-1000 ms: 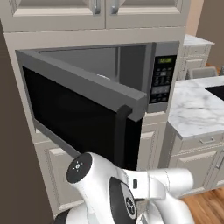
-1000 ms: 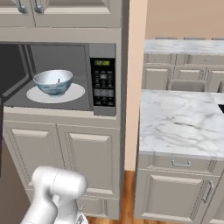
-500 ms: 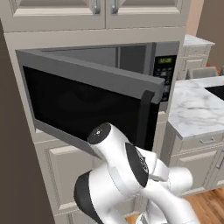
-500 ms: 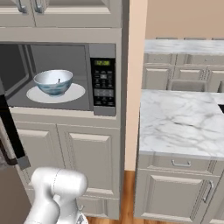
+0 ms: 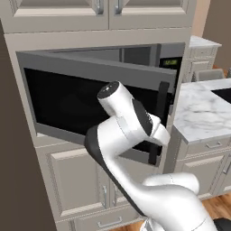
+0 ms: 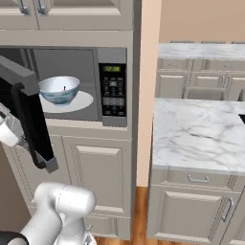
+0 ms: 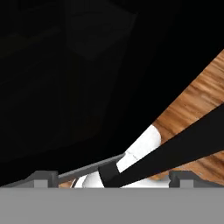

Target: Pick the garlic from the sink and place it in the bowl. Then pick the bowl and place it in the microwave. Then close the microwave door and press the start button.

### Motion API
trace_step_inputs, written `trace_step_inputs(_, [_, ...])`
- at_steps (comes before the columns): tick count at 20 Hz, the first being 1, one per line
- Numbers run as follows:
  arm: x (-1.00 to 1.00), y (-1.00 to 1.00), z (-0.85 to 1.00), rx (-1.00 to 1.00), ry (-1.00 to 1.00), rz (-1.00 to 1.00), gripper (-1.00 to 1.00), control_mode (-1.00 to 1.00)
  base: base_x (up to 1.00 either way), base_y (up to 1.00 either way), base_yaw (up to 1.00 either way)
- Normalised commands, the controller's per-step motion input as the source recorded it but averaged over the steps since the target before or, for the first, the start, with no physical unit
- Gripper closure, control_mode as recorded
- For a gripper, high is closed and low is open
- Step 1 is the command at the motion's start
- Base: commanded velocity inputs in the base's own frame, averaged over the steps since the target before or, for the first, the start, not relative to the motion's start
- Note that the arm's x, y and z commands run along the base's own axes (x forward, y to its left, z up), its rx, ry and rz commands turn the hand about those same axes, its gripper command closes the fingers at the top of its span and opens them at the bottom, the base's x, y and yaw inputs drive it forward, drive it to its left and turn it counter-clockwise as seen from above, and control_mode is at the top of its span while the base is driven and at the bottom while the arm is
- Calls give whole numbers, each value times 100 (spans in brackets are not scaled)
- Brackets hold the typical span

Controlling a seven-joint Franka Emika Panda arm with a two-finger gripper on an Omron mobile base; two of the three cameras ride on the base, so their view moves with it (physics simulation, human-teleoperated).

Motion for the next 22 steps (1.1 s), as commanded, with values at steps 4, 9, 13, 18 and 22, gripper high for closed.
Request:
trace_step_inputs(4, [100, -25, -34, 0, -38, -1, -100, -100, 0, 0, 0])
trace_step_inputs(9, [78, -38, -1, 0, -51, 7, -100, -100, 0, 0, 0])
trace_step_inputs(13, [73, -32, 16, 0, -25, 2, -100, -100, 0, 0, 0])
trace_step_inputs(18, [91, -28, 15, 4, -10, 0, -100, -100, 0, 0, 0])
trace_step_inputs(22, [89, -24, 12, 10, -3, 0, -100, -100, 0, 0, 0])
